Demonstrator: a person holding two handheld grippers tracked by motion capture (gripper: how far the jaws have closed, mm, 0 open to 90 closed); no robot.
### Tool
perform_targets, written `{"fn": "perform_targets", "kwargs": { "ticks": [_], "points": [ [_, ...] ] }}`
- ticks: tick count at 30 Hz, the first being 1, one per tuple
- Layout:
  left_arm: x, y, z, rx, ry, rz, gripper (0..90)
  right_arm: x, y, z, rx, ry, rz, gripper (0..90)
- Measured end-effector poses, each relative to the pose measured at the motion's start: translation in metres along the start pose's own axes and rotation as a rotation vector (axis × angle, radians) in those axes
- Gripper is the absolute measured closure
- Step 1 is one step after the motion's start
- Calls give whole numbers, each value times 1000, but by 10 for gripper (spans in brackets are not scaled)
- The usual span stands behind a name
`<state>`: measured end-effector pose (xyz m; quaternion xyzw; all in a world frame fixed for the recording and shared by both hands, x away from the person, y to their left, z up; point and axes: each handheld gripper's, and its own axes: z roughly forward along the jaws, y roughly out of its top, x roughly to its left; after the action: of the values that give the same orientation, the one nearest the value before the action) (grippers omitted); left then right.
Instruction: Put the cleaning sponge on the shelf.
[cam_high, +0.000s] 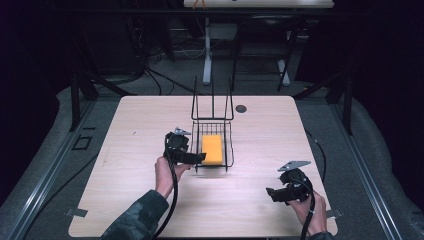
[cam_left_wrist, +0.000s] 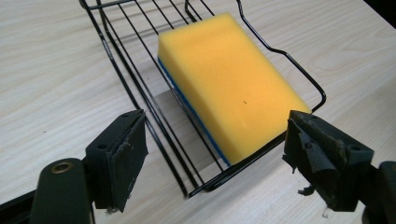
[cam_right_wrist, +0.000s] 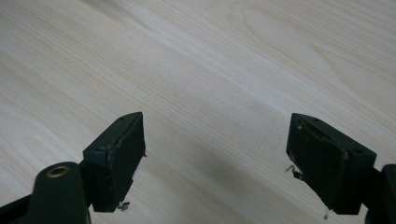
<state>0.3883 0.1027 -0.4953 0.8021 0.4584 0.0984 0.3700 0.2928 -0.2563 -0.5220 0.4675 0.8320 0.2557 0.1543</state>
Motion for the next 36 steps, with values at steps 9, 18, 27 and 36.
{"fn": "perform_targets", "kwargs": {
  "ticks": [9,18,27,36],
  "points": [
    [5,-1,-28,-34,26,38,155,1,0,-2,-12,-11,4,190],
    [11,-11,-61,-46,69,101,127,1,0,-4,-18,-29,-3,187],
    [21,-28,-84,-36,101,119,107,3,-1,-3,-19,-40,-5,185],
    [39,-63,-100,8,142,94,65,6,-2,-3,-7,-52,-15,182]
  ]
}}
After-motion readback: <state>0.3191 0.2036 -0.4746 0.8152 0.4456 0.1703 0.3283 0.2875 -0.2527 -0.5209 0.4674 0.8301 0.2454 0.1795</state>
